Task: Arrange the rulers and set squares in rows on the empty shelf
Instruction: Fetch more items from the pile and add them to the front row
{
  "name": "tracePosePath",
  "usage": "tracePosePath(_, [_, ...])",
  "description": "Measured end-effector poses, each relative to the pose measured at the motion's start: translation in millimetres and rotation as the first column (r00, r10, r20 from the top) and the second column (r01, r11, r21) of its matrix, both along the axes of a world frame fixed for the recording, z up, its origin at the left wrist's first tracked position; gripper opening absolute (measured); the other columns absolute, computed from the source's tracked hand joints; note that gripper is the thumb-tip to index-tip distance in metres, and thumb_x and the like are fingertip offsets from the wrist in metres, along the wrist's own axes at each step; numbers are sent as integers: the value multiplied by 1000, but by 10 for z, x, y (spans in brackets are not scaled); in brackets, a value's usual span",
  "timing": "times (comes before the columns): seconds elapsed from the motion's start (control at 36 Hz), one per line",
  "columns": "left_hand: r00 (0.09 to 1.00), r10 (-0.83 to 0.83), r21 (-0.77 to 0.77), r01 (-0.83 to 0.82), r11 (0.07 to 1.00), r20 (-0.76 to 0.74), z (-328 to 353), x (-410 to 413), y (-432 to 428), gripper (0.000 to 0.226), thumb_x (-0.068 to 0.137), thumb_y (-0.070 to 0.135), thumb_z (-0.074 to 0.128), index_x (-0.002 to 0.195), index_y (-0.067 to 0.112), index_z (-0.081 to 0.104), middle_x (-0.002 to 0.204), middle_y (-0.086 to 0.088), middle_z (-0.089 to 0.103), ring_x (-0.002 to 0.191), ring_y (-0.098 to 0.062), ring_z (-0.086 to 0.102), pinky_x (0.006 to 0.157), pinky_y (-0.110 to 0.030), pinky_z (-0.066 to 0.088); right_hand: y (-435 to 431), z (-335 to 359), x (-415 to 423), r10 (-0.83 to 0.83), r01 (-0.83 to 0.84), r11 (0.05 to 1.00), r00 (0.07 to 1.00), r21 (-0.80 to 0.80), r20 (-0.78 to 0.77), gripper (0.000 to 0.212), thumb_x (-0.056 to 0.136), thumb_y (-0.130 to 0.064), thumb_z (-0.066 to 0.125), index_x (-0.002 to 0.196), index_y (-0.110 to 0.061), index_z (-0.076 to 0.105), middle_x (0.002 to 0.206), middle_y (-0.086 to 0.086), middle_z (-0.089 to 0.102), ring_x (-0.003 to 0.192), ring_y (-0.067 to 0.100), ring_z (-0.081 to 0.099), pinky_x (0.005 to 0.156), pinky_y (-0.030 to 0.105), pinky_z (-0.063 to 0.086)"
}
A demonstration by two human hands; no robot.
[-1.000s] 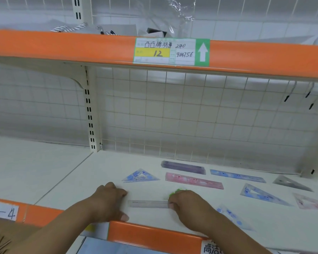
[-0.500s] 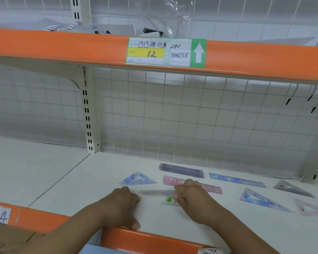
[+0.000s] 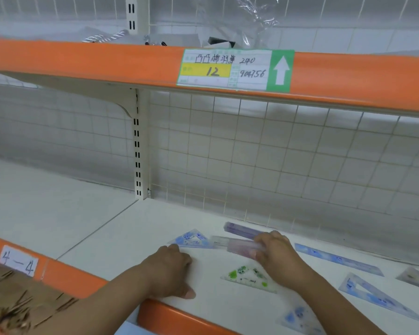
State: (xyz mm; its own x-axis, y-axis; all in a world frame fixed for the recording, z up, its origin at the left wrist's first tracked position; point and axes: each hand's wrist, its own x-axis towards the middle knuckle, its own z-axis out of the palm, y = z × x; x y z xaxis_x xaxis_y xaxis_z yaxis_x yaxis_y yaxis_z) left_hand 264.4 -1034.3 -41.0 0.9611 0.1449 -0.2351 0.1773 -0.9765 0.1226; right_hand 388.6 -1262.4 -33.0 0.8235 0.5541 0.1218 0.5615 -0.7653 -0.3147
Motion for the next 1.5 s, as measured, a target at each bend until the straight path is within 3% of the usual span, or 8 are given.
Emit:
tracePosePath(0.08, [1000, 16, 23, -16, 1000, 13, -27, -28, 8, 62, 72, 60, 65, 122, 25, 53, 119, -3, 45, 116, -24, 43, 99, -39, 43, -8, 2, 171, -49, 51, 998, 998, 44, -41, 32, 95, -23, 52, 126, -19, 50, 118, 2, 48, 117, 20, 45, 98, 26, 36])
tracePosePath(0.28, [997, 69, 3, -69, 998, 19, -27, -110, -12, 58, 74, 58, 65, 119, 23, 54, 119, -3, 45, 116, -24, 42, 99, -39, 42, 15, -13, 469, -148, 146, 988, 988, 50, 41, 21, 91, -35, 57, 110, -26, 59, 97, -2, 50, 98, 20, 46, 86, 32, 44])
tracePosePath(0.44, [996, 84, 7, -84, 996, 1, -40, -109, -75, 58, 75, 59, 64, 118, 22, 54, 117, -4, 46, 115, -24, 42, 100, -40, 42, 25, -26, 593, -204, 205, 978, 979, -28, 10, 31, 94, -42, 52, 123, -29, 53, 117, 4, 49, 115, 26, 41, 95, 31, 39])
tracePosePath(0.86, [991, 131, -10, -131, 991, -17, 32, -159, -170, 59, 80, 53, 64, 127, 20, 51, 122, -6, 42, 115, -25, 40, 98, -40, 42, 89, -168, 719, -186, 183, 978, 982, -96, -25, 35, 94, -46, 50, 125, -28, 51, 120, 3, 49, 117, 25, 42, 94, 32, 40])
tracePosePath(1.03, [991, 128, -14, -129, 992, -26, 74, -168, -188, 58, 81, 53, 64, 127, 20, 51, 123, -6, 42, 116, -25, 39, 99, -41, 42, 67, -224, 763, -166, 170, 976, 985, -132, 42, 24, 96, -38, 49, 115, -26, 58, 99, -1, 44, 111, 22, 45, 91, 31, 43])
tracePosePath(1.17, [991, 134, -19, -134, 991, -20, 88, -193, -159, 58, 80, 54, 64, 126, 21, 51, 122, -5, 42, 115, -24, 39, 99, -40, 42, 50, -224, 777, -132, 138, 978, 990, -156, 50, 20, 97, -37, 48, 111, -25, 56, 97, -2, 42, 108, 21, 46, 88, 30, 43])
tracePosePath(1.28, [990, 144, -45, -144, 989, -10, 81, -211, -118, 62, 80, 54, 65, 131, 21, 49, 123, -5, 41, 118, -24, 38, 101, -40, 41, 36, -223, 797, -108, 114, 984, 993, -141, 49, 8, 96, -34, 50, 95, -26, 51, 94, -1, 43, 92, 17, 43, 83, 28, 45])
tracePosePath(1.5, [991, 137, -46, -137, 989, -13, 86, -211, -117, 63, 81, 53, 65, 132, 21, 48, 125, -5, 41, 119, -23, 37, 102, -41, 40, 46, -185, 784, -92, 98, 982, 995, -164, 45, 21, 96, -33, 50, 113, -23, 56, 97, -1, 43, 93, 16, 42, 81, 27, 41])
